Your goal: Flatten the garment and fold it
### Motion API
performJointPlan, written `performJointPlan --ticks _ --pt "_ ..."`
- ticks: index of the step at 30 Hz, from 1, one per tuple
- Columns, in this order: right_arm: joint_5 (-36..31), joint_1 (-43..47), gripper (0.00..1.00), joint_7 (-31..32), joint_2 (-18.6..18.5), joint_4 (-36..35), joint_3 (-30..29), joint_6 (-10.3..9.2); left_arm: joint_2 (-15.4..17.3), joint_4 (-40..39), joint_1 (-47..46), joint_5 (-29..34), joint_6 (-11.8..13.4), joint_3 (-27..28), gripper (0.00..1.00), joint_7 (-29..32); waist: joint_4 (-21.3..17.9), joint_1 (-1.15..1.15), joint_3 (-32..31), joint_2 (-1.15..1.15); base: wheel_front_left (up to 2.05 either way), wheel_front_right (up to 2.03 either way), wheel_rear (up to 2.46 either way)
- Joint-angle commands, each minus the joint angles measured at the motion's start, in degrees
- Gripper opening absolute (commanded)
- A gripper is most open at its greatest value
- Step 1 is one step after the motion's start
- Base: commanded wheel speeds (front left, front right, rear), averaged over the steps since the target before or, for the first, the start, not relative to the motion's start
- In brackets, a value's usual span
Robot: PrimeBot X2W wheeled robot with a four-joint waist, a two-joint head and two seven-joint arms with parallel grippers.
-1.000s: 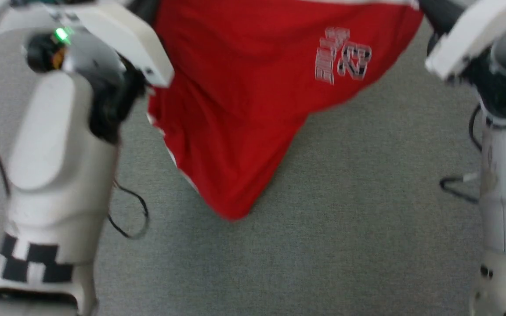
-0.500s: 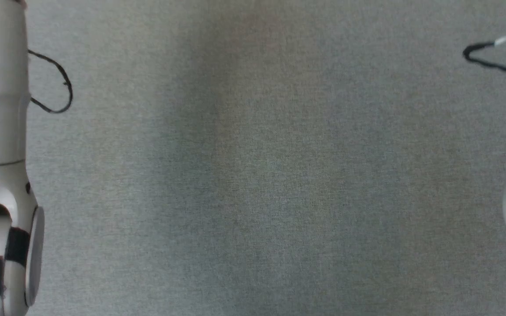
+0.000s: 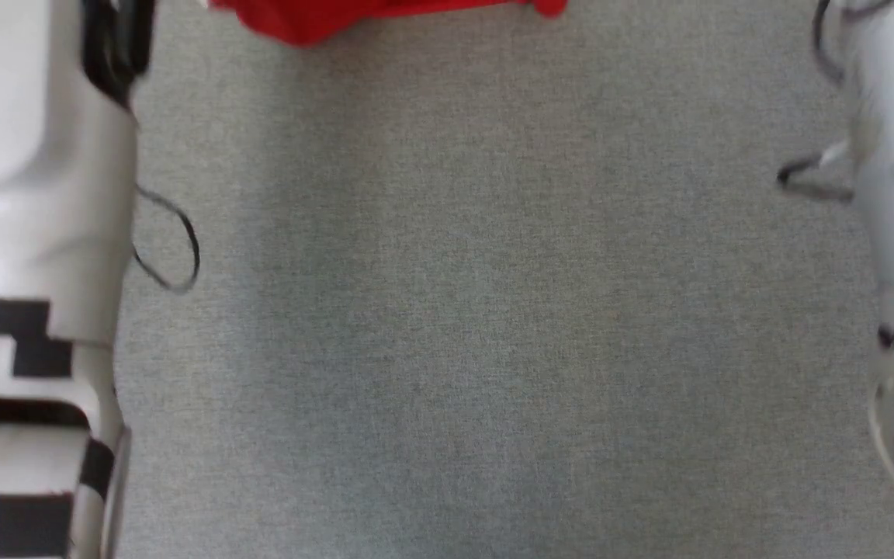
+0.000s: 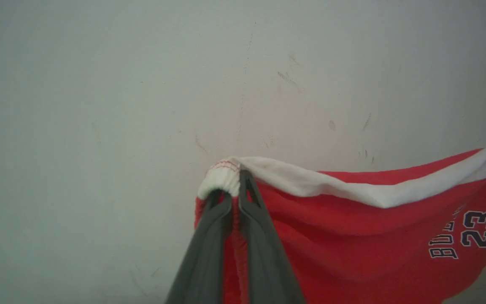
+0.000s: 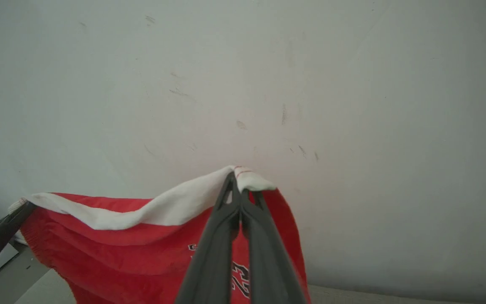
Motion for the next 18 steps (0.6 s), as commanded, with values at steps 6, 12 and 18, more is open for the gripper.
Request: performJointPlan --ticks 6,12,18 --pt "8.94 15.76 0.00 2.48 -3.73 -9.54 4.89 -0.05 -0.87 -2.90 12.87 -3.48 -2.68 0.52 0.00 -3.27 0.83 -0.01 -6.23 0.00 0.00 0.00 0.00" --pt "14.90 34.14 0.00 6.78 -8.29 -20.21 6.60 -0.05 -2.78 -10.26 29.87 -6.30 -3.61 -0.22 0.00 -3.88 1.47 -0.01 -12.85 0.00 0.00 0.00 0.00" --pt "17.88 53.38 0.00 9.82 -9.76 -28.12 3.82 -0.05 -3.95 -16.90 48.43 -9.18 -3.63 -1.67 0.00 -3.27 2.28 -0.01 -18.25 0.00 0.00 0.00 0.00"
